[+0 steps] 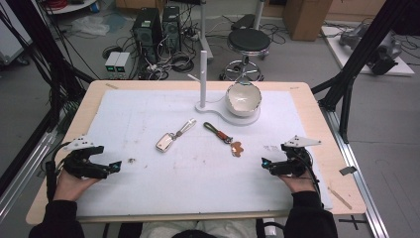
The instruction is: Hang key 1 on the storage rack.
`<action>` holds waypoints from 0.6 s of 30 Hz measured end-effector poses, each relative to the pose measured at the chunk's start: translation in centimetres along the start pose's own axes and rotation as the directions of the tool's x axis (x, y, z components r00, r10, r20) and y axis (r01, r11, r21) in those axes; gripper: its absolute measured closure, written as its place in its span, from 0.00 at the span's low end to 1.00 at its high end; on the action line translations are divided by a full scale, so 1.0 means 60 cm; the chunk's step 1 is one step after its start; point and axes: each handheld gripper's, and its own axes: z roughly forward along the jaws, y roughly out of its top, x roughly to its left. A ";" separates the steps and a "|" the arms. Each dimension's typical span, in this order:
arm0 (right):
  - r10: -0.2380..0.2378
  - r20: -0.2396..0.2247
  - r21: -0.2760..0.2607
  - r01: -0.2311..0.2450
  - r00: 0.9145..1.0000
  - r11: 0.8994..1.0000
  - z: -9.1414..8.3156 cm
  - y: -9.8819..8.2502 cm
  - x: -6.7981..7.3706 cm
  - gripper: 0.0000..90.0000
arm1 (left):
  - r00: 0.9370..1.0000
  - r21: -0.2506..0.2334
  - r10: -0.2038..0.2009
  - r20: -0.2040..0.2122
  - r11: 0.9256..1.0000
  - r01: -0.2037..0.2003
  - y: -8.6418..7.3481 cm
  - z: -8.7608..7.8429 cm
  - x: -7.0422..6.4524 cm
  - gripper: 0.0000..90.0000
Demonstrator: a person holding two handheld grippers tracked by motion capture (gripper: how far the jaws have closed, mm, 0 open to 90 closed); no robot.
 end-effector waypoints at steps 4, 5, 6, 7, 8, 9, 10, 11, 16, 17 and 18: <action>0.012 0.002 0.003 -0.012 1.000 1.000 0.001 0.000 -0.001 0.03 | 1.000 -0.002 0.004 -0.001 1.000 -0.004 0.000 -0.002 -0.001 0.02; 0.012 0.002 0.003 -0.012 1.000 1.000 0.001 0.000 -0.001 0.03 | 1.000 -0.002 0.004 -0.001 1.000 -0.004 0.000 -0.002 -0.001 0.02; 0.013 0.003 0.004 -0.013 1.000 1.000 0.001 0.000 -0.001 0.03 | 1.000 -0.003 0.005 -0.002 1.000 -0.005 0.000 -0.002 -0.001 0.02; 0.011 0.002 0.005 -0.011 1.000 1.000 0.002 0.000 -0.001 0.03 | 1.000 -0.005 0.005 -0.003 1.000 -0.005 0.000 -0.002 -0.001 0.02; 0.010 0.002 0.005 -0.010 1.000 1.000 0.002 0.000 -0.001 0.03 | 1.000 -0.005 0.004 -0.007 1.000 -0.004 0.000 -0.002 -0.001 0.02; 0.009 0.005 0.005 -0.009 1.000 1.000 0.002 0.000 -0.002 0.03 | 1.000 -0.004 0.003 -0.005 1.000 -0.003 0.000 -0.002 -0.001 0.02; 0.009 0.005 0.005 -0.009 1.000 1.000 0.002 0.000 -0.002 0.03 | 1.000 -0.004 0.000 0.001 1.000 0.000 -0.001 -0.002 0.000 0.02; 0.010 0.003 0.004 -0.010 1.000 1.000 0.002 0.000 -0.002 0.03 | 1.000 -0.007 -0.004 0.009 1.000 0.004 -0.001 -0.001 0.001 0.02; 0.025 -0.002 -0.001 -0.025 1.000 1.000 0.004 0.007 -0.001 0.02 | 1.000 -0.010 -0.010 0.017 1.000 0.010 -0.001 -0.001 0.002 0.02; 0.020 -0.001 0.000 -0.020 1.000 1.000 0.005 0.009 -0.001 0.03 | 1.000 -0.009 -0.009 0.012 1.000 0.009 -0.001 -0.002 0.001 0.02; 0.022 0.000 0.002 -0.022 1.000 1.000 0.006 0.011 -0.001 0.02 | 1.000 -0.008 -0.006 0.009 1.000 0.006 -0.001 -0.002 0.001 0.02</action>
